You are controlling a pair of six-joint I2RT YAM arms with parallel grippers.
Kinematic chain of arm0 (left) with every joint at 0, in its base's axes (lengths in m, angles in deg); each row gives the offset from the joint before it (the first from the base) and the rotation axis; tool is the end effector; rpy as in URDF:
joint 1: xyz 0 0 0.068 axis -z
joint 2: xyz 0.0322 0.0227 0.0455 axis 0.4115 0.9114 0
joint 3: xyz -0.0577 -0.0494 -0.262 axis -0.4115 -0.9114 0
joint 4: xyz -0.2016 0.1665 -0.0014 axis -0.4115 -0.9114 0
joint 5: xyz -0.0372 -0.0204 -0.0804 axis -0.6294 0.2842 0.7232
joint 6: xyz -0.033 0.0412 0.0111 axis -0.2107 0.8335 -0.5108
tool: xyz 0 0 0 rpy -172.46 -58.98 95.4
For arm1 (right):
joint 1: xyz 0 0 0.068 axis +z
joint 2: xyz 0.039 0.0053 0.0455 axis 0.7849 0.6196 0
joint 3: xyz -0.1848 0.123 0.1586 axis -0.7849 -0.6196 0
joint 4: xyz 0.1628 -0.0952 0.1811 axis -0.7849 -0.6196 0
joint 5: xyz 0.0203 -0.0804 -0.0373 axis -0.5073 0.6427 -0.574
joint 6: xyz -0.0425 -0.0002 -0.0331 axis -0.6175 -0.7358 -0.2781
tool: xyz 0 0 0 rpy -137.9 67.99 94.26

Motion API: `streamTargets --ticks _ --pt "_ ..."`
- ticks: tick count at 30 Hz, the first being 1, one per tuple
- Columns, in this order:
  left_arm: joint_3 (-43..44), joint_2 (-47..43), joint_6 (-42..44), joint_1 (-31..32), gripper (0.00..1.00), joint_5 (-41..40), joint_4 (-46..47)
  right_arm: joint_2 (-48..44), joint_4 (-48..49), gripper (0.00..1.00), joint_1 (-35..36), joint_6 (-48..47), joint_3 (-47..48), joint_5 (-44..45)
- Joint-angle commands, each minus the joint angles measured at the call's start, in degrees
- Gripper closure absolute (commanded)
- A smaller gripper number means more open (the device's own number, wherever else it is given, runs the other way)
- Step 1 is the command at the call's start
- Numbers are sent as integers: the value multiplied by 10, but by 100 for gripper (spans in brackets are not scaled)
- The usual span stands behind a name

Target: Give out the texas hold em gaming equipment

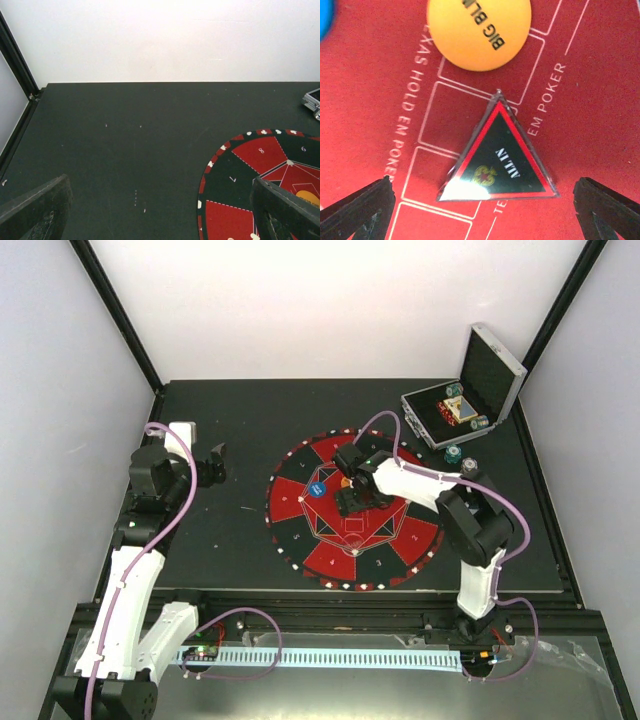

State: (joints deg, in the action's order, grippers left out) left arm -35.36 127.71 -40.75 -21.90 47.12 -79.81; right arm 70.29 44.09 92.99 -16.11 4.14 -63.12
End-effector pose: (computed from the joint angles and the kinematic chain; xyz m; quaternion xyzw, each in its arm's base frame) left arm 0.1765 -0.0103 0.3381 0.0164 0.8146 -0.0641 0.5762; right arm 0.2730 0.2338 0.1718 -0.1590 0.9789 0.0073 0.1279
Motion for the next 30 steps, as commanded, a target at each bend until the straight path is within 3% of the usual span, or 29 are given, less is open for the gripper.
streamTargets --ticks 1,18,30 --pt "1 -4 3 3 1 8 -2 21 -2 1 -5 35 14 24" --pt "2 -5 3 3 1 9 -2 37 17 6 -5 138 -3 27" --pt "1 -7 2 3 1 10 -2 15 28 29 -6 137 -38 47"
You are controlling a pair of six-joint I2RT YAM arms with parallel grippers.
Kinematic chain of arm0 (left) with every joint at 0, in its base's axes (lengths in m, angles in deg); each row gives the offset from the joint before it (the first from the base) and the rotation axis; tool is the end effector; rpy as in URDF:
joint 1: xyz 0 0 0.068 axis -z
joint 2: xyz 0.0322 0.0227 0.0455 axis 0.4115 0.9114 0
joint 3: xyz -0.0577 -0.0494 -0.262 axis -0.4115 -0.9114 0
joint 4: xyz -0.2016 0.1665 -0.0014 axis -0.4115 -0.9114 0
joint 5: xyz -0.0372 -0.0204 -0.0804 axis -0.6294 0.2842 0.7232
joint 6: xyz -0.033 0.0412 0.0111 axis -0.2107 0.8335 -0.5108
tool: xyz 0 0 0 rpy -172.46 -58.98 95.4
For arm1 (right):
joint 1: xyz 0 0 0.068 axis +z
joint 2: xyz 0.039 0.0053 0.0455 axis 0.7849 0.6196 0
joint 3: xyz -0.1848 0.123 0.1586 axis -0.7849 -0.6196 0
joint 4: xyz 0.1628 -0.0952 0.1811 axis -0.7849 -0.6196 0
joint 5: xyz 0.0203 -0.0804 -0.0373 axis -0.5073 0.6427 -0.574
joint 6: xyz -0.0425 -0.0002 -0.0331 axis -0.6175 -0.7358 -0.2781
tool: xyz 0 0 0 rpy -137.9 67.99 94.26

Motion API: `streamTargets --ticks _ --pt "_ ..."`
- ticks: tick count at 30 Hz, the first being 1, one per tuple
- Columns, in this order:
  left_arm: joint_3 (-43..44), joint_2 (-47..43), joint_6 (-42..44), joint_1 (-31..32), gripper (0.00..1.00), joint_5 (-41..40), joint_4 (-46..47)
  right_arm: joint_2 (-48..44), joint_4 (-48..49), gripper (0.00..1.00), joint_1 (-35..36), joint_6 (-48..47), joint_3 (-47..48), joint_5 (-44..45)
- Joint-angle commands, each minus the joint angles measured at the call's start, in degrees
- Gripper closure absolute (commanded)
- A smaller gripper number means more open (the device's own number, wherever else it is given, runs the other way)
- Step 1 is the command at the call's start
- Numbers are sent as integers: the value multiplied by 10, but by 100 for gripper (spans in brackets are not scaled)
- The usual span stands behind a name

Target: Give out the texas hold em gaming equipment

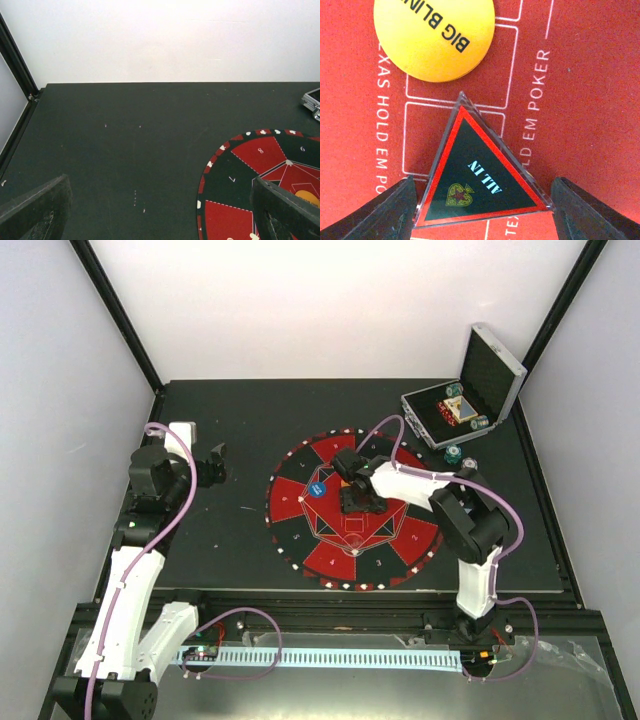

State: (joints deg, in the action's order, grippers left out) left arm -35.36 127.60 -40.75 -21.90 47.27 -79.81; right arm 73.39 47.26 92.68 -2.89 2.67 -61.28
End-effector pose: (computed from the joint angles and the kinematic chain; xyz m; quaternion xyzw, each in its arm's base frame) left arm 0.1760 -0.0104 0.3384 0.0172 0.8140 -0.0651 0.5769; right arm 0.2774 0.2336 0.1482 -0.0417 0.9911 0.0015 0.1266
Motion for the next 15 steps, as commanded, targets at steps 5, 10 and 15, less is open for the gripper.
streamTargets --ticks 5,10,15 --pt "0 -5 1 3 1 9 -2 -29 -2 33 -3 1 -35 25" --pt "0 -5 1 3 1 11 -1 -65 -14 33 -2 -3 -65 10" --pt "0 -6 1 3 1 12 0 -117 -20 33 -3 8 -127 -1"
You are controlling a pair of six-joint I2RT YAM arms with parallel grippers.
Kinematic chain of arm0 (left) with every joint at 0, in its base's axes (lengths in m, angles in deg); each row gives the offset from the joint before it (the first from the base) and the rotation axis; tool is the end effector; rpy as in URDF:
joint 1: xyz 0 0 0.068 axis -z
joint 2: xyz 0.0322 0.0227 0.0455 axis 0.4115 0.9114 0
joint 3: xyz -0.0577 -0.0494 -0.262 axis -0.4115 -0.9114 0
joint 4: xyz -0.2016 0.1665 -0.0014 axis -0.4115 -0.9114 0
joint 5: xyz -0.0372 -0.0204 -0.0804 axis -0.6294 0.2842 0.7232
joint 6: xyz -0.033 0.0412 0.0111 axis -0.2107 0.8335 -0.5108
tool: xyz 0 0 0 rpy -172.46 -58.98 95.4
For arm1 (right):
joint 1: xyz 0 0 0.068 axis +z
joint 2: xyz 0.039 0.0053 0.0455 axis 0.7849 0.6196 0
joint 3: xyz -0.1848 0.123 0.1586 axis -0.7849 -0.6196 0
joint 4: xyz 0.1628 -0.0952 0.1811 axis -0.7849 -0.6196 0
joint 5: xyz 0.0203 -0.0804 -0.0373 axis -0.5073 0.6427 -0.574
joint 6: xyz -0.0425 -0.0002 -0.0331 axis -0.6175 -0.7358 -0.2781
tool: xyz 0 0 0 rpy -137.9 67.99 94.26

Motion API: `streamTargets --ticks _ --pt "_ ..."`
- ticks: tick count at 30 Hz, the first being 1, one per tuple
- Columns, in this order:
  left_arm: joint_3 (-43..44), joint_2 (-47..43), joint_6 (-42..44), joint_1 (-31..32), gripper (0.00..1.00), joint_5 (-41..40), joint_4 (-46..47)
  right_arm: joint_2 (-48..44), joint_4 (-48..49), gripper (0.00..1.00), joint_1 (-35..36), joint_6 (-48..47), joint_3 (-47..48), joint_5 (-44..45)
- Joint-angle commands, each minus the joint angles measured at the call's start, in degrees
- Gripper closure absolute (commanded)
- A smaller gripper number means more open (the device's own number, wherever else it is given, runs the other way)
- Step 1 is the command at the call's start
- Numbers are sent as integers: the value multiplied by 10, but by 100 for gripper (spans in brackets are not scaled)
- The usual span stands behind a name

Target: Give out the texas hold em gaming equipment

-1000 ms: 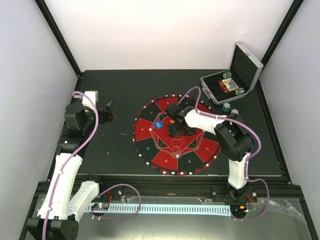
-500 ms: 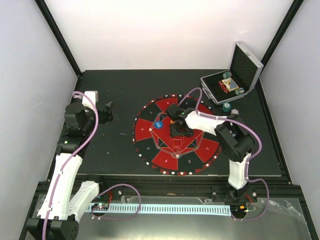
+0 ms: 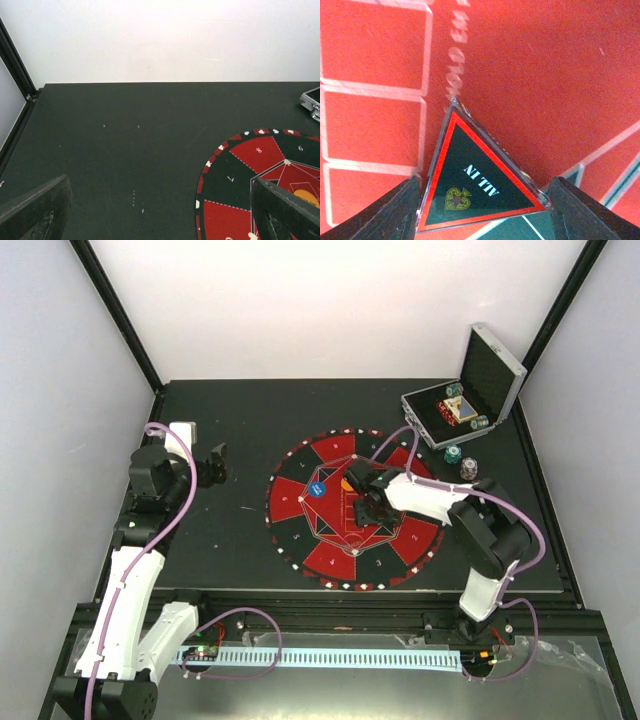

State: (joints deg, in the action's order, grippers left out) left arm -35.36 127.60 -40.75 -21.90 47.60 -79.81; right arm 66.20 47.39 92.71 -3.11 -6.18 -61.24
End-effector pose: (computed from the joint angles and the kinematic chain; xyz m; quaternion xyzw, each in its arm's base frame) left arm 0.1760 -0.0106 0.3384 0.0189 0.8139 -0.0675 0.5767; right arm 0.2488 0.2089 0.1506 -0.0449 0.9922 -0.0072 0.1164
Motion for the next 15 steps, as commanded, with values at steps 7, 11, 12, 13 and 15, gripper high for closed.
streamTargets --ticks 7,11,12,13,15 --pt "0 -7 1 3 1 10 0 -94 -12 33 -1 22 -112 -37" --pt "0 -8 1 3 1 10 -1 -104 -8 33 12 24 -139 -52" --pt "0 -8 1 3 1 10 -1 -107 -9 33 18 25 -142 -53" --pt "0 -8 1 3 1 10 -1 -111 -11 33 23 27 -144 -54" --pt "0 -9 1 3 1 11 0 -119 -12 33 32 34 -150 -57"
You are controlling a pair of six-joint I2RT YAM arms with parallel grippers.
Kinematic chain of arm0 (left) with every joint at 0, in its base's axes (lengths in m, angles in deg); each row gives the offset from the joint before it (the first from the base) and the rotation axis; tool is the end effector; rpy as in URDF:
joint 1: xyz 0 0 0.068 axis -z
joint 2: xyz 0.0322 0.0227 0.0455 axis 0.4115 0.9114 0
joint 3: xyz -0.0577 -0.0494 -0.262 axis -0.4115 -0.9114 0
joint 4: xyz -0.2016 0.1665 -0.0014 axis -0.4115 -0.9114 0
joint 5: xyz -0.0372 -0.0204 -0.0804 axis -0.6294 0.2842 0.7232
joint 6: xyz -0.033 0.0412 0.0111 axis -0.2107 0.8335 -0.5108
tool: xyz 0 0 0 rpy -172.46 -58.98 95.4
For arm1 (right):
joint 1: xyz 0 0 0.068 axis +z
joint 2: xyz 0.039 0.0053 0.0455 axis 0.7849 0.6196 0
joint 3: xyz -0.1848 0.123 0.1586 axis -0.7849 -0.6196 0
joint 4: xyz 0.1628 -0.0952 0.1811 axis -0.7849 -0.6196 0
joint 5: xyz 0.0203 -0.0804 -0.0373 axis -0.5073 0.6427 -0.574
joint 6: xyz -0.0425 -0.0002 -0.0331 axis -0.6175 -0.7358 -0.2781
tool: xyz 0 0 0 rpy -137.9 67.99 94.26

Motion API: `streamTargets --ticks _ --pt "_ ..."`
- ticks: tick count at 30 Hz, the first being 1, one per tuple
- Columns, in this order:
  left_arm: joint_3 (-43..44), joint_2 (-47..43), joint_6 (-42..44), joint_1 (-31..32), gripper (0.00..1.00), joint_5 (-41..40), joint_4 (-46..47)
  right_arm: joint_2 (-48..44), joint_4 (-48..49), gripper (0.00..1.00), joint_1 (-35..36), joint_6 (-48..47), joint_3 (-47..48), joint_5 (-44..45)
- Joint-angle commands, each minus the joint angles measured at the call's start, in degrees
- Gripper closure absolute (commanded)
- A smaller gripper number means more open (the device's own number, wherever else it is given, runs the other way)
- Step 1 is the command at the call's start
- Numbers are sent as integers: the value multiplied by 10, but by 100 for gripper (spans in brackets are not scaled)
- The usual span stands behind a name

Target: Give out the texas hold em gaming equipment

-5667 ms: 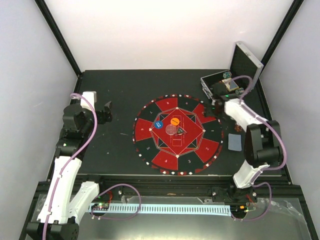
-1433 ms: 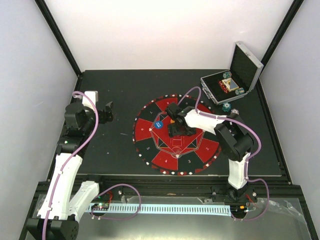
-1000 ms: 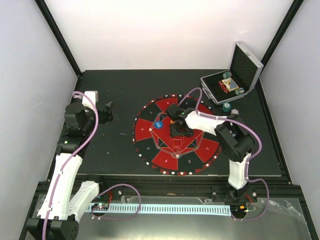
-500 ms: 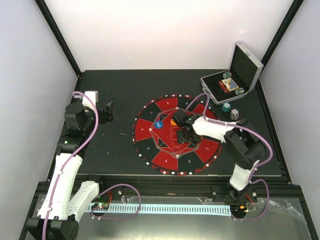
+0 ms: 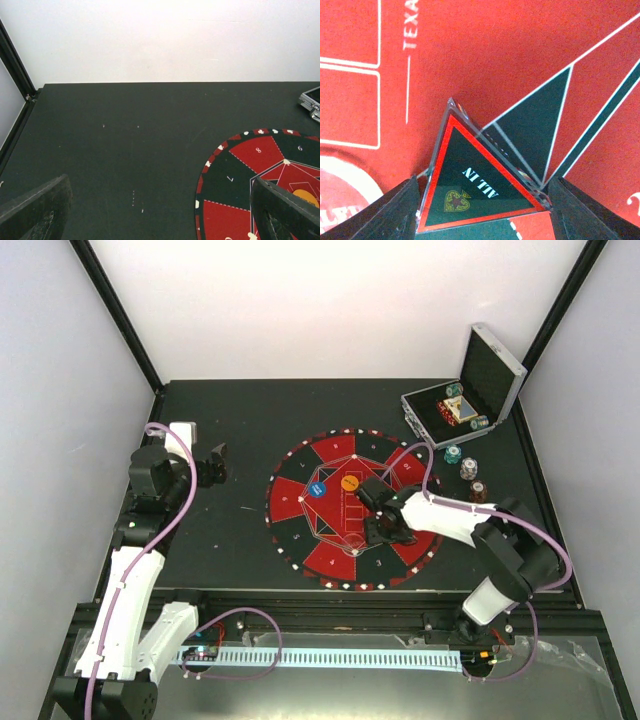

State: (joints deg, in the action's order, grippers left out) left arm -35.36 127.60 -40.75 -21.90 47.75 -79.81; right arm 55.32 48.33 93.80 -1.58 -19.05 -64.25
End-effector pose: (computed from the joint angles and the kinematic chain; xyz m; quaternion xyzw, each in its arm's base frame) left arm 0.1760 -0.0107 0.3384 0.0197 0.8139 -0.0685 0.5766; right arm 0.2023 0.1777 0.1490 -0.0440 0.9946 0.0099 0.0931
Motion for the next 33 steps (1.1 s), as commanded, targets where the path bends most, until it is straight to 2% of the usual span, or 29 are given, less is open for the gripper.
streamTargets --ticks 1,10,18,23,26,33 --pt "0 -9 0 3 1 10 0 -15 -22 33 25 22 -24 -29" --pt "0 -9 0 3 1 10 -1 -32 -20 30 37 23 -27 -40" --pt "-1 -10 1 3 1 9 -1 -86 -82 13 39 12 17 0" --pt "0 -9 0 3 1 10 -1 -110 -124 10 38 -21 90 26" --pt "0 -9 0 3 1 10 0 -68 -98 11 37 -46 148 24" --pt "-2 -9 -2 4 1 14 1 120 -45 24 33 -99 321 19"
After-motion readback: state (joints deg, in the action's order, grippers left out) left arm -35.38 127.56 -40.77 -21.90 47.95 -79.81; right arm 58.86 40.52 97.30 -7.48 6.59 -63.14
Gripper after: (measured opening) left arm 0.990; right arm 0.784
